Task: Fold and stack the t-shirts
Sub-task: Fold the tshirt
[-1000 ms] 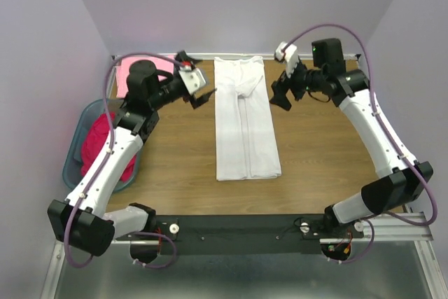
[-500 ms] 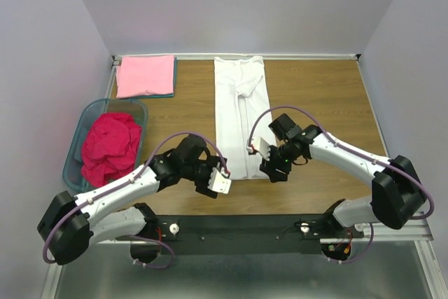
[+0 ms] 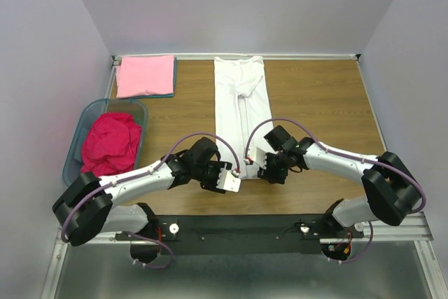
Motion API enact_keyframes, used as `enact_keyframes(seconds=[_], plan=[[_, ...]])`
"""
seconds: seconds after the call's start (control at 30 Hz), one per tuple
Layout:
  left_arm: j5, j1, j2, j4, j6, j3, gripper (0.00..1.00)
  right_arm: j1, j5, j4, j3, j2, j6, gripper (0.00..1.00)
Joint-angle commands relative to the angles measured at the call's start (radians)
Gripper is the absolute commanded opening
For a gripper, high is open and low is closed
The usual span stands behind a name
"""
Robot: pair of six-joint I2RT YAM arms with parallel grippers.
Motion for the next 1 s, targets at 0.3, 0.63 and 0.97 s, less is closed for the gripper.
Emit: enact_keyframes(seconds=[0.3, 0.63, 0.97], plan=[[-0.08, -0.006, 0.127, 0.022, -0.017, 0.029, 0.45, 0.01, 0.004, -0.038, 0.037, -0.072, 0.008, 0.54], [-0.104, -0.006, 0.21, -0.015, -0.022, 0.072, 0.35, 0.012, 0.01, -0.021, 0.026, -0.029, -0.044, 0.57], [-0.103, -0.006, 0.221, -0.02, -0.017, 0.065, 0.45, 0.01, 0.03, 0.074, -0.067, 0.026, -0.066, 0.49]])
